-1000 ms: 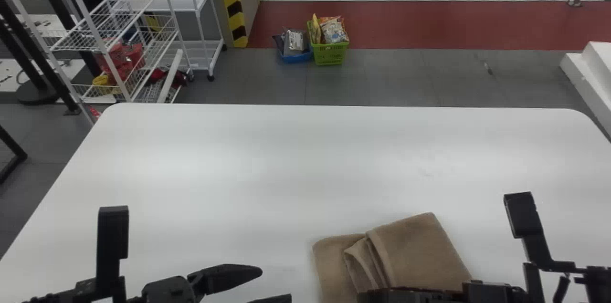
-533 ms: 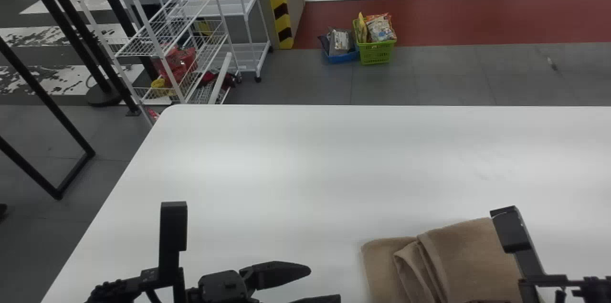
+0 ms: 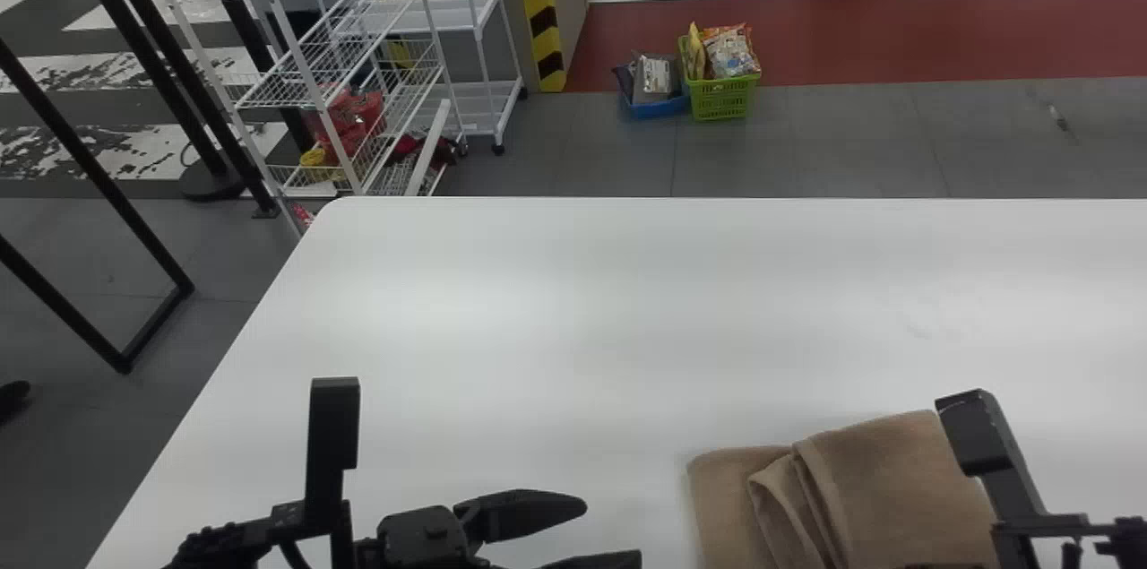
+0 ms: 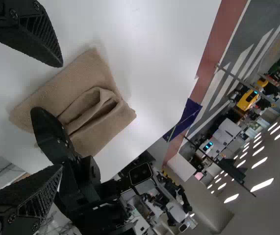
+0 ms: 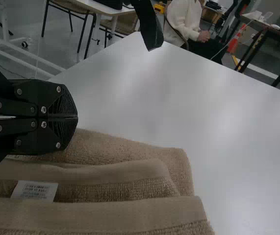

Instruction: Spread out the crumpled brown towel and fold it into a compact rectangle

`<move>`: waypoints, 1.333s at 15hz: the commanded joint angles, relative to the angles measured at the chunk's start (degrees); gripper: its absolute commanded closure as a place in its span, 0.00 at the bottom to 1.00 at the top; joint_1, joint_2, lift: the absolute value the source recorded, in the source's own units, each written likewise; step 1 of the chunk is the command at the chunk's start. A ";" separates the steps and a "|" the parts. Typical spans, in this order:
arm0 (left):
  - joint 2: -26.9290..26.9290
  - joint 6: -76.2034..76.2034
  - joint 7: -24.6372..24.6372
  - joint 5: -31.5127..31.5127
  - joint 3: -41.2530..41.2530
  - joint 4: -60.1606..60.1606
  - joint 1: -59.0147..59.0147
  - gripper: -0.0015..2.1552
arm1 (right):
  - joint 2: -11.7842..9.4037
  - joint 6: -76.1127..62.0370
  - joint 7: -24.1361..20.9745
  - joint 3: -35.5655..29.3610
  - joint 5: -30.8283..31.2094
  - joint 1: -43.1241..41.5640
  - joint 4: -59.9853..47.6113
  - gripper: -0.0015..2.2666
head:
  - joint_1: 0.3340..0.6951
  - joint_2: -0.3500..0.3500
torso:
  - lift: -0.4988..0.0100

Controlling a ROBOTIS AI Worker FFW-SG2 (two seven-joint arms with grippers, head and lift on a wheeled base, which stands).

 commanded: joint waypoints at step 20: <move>0.00 -0.09 0.28 0.00 -0.53 1.42 -0.95 0.04 | -8.08 0.12 7.70 -16.27 1.40 4.52 -5.58 0.62 | 1.00 0.37 | 0.73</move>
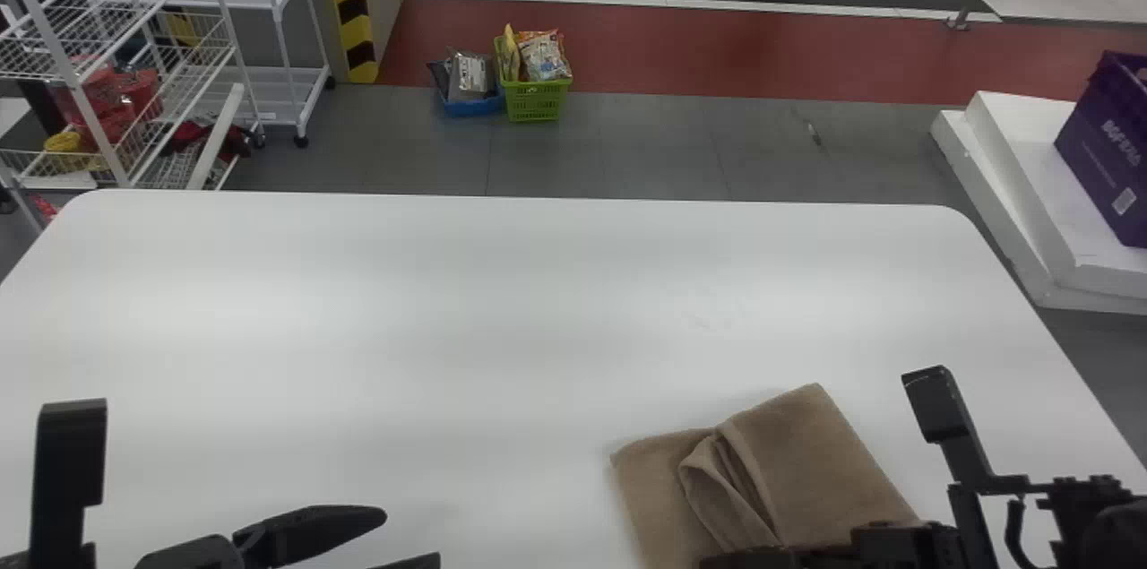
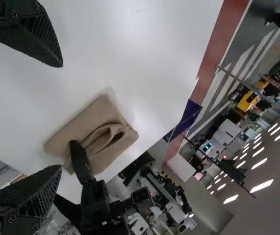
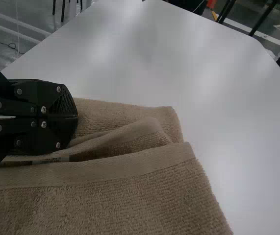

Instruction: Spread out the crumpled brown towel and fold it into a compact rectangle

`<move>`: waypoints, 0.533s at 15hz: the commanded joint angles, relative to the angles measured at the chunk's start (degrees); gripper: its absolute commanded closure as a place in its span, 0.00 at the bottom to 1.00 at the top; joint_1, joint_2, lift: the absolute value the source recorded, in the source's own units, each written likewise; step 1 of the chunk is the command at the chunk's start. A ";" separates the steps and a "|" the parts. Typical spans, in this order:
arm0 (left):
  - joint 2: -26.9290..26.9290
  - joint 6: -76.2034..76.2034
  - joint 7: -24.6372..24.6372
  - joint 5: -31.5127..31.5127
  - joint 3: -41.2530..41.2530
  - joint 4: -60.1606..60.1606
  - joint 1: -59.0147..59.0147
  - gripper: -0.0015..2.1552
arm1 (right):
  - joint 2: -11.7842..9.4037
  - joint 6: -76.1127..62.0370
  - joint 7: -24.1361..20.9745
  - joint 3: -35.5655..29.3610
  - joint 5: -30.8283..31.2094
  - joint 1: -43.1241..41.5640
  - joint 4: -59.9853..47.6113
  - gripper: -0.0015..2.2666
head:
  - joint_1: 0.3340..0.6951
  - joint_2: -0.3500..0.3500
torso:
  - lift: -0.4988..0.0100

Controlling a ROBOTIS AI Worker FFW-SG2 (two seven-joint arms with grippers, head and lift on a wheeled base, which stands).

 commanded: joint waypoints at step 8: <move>0.00 0.00 0.17 0.00 -0.28 0.37 -0.45 0.04 | 0.24 0.11 6.67 -19.22 -2.77 8.66 -7.39 0.62 | 1.00 0.21 | 0.73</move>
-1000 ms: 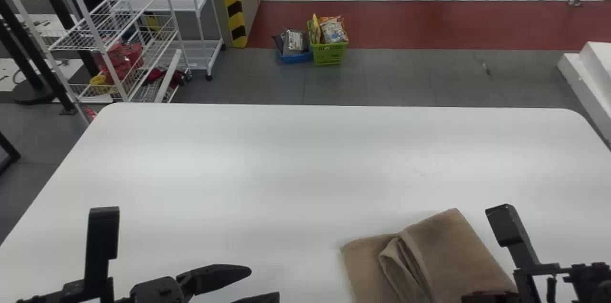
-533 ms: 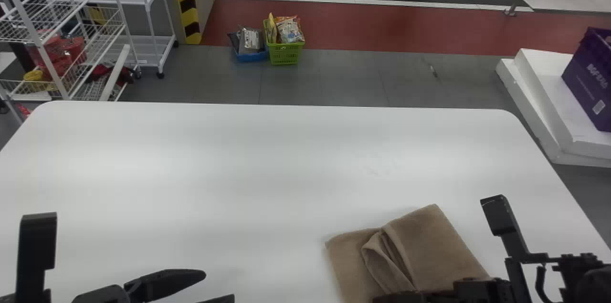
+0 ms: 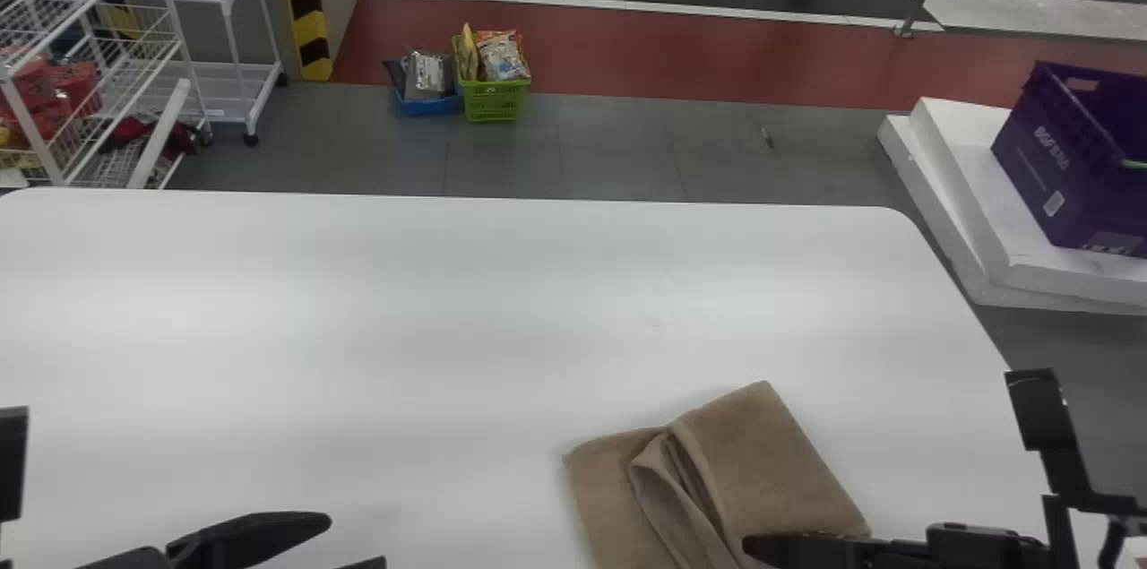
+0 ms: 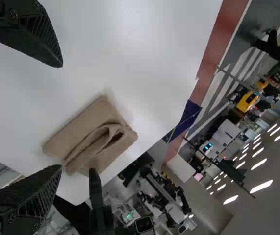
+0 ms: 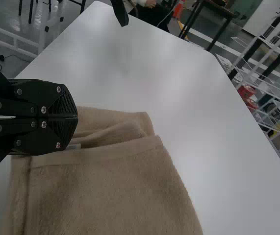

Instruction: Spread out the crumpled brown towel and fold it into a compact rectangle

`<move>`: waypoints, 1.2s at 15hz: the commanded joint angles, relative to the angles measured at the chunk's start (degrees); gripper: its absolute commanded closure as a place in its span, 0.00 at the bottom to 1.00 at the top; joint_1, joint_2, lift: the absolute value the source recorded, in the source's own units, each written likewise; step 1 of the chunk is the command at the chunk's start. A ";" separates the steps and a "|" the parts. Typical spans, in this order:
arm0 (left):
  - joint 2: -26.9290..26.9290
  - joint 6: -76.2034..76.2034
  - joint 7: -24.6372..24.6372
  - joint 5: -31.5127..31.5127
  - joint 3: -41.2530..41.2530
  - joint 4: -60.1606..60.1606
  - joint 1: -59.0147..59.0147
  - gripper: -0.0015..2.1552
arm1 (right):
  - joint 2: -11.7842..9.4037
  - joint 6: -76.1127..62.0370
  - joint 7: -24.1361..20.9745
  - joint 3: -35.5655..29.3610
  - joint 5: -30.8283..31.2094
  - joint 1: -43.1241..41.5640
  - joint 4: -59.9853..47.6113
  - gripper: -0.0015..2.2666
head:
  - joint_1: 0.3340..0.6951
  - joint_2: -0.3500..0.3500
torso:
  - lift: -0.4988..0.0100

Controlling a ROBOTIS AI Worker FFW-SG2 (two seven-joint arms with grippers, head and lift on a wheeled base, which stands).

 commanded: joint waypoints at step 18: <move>0.09 0.18 0.00 -0.26 -0.51 -0.14 -0.24 0.04 | 0.25 0.12 -2.05 -11.15 0.56 1.92 6.65 0.62 | 1.00 0.00 | 0.73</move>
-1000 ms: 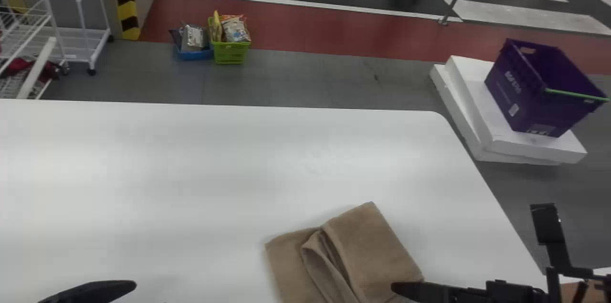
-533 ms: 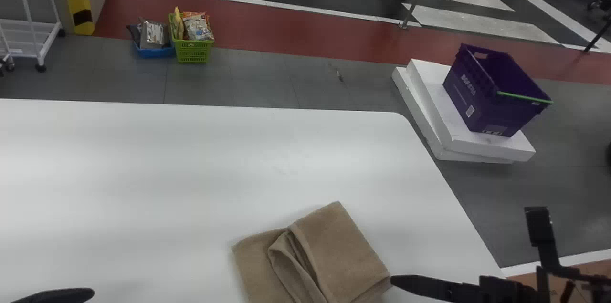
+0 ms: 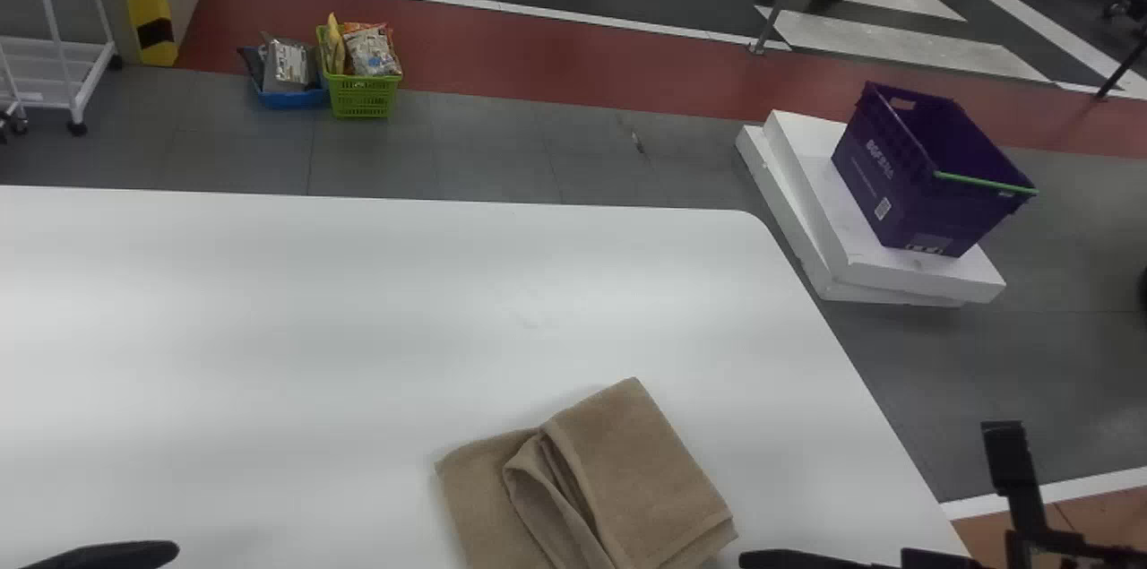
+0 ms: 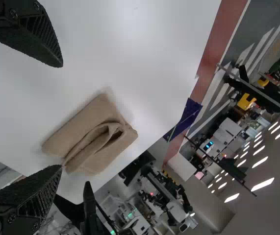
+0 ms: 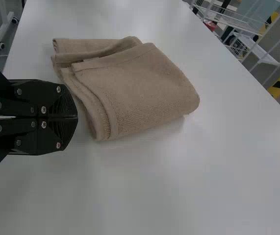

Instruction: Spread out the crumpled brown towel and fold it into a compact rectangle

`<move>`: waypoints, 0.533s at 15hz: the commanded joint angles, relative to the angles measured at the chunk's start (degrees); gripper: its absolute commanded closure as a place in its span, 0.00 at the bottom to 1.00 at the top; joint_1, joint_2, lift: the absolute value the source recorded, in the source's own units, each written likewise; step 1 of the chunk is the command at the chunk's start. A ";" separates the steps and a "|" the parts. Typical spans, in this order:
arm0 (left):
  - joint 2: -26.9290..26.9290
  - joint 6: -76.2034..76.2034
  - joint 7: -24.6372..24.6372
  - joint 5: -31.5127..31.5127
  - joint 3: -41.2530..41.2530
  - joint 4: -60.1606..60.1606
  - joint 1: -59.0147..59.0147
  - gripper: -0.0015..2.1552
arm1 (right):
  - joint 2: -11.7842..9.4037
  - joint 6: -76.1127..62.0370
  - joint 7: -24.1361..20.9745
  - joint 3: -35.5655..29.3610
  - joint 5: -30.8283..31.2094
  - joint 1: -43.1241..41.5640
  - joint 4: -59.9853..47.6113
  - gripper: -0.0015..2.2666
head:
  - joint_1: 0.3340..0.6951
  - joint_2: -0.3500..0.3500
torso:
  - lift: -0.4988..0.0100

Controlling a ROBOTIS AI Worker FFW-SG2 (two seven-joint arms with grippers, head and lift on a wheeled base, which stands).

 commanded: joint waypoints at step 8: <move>-0.01 0.10 -0.01 0.00 -0.02 -0.37 0.53 0.04 | -1.03 0.12 -3.87 6.68 3.37 -9.62 8.18 0.62 | 1.00 0.00 | 0.73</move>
